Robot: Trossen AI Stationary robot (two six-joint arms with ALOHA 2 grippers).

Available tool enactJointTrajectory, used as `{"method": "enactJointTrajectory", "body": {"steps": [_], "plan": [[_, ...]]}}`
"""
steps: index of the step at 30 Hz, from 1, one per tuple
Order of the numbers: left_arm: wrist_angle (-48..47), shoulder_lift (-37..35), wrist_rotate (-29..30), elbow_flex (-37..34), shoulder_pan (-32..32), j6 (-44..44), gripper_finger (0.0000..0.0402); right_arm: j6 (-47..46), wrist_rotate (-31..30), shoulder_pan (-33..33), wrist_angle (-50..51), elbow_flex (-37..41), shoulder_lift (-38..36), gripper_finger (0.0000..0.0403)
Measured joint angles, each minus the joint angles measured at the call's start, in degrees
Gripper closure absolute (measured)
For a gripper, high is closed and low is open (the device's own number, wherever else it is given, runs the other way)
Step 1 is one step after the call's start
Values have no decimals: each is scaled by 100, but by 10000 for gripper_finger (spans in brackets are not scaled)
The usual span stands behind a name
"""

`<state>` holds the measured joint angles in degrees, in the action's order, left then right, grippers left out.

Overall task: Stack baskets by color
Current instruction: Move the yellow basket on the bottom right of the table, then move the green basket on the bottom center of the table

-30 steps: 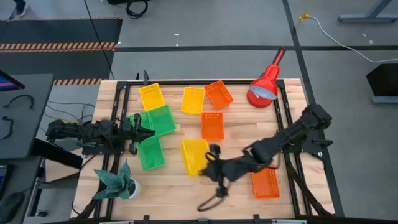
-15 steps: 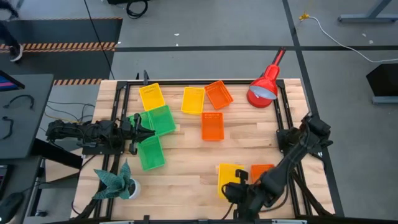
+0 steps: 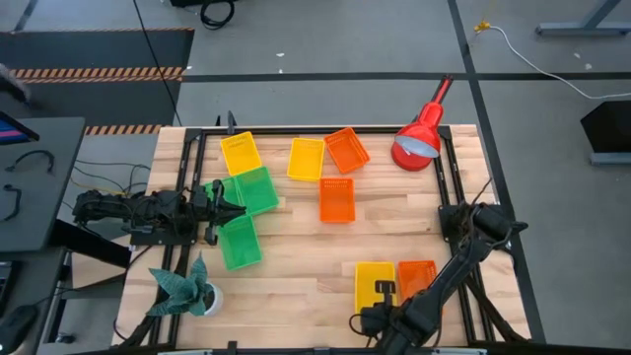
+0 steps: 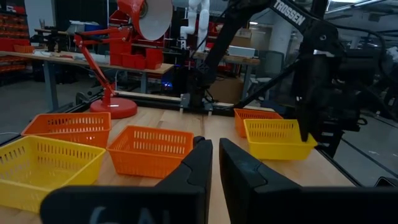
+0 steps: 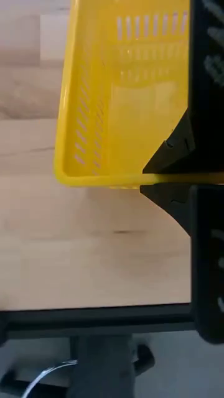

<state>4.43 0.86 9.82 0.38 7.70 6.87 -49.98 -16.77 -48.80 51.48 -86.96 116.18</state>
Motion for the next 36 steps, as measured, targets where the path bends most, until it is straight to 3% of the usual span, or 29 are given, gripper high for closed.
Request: {"method": "enactJointTrajectory", "body": {"steps": [19,29,36], "plan": [[2,-2,-2,0,0,-2,371,-395,164,-229,20,236,4,369],[2,0,-2,-1,-2,-1,365,52,760,135,-18,113,-669,271],[1,-1,-1,0,0,-1,373,1880,506,1102,-1295,35,-1144,213]]}}
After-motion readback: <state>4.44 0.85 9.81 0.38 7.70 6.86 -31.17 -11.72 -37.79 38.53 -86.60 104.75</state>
